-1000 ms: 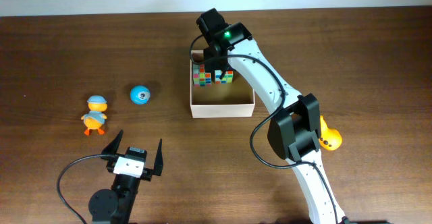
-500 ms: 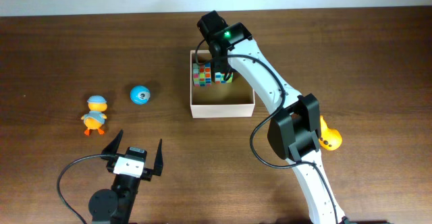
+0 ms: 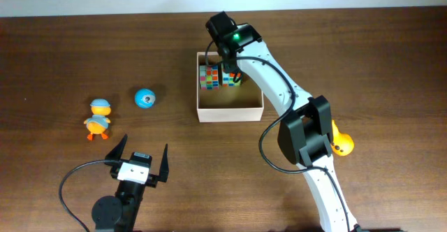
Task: Pack container
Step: 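Lower the second cube beside the first and open the right gripper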
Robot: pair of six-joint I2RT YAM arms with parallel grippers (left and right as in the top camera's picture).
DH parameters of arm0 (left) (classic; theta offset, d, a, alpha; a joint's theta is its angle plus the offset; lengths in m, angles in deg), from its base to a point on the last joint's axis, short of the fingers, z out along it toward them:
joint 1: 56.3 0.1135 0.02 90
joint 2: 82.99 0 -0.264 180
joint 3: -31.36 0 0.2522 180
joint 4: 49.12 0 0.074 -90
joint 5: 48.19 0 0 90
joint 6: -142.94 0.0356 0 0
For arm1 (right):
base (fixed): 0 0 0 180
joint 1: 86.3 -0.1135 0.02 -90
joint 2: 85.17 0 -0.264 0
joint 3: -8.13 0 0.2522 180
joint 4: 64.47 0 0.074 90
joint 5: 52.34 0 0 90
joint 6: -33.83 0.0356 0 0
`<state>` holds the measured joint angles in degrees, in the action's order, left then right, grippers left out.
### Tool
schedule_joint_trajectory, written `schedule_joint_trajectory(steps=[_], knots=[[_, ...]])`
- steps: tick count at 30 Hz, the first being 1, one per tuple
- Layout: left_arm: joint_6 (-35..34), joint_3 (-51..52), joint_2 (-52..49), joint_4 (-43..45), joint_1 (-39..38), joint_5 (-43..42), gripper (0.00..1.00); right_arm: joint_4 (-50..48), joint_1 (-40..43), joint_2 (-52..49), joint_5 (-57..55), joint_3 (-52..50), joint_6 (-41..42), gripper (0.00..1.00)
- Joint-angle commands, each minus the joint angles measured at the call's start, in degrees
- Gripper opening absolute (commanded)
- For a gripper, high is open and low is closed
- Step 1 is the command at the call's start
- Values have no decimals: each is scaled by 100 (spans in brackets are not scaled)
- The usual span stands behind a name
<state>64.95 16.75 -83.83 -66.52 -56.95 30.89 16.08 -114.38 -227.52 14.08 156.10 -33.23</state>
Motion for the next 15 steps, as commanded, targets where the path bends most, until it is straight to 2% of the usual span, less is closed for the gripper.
schedule_joint_trajectory(steps=[1,15], knots=[[72,35,55,-4,33,17,99,-55,146,203,-173,-140,-20,29],[72,35,55,-4,33,17,99,-282,188,190,133,-243,-166,30]])
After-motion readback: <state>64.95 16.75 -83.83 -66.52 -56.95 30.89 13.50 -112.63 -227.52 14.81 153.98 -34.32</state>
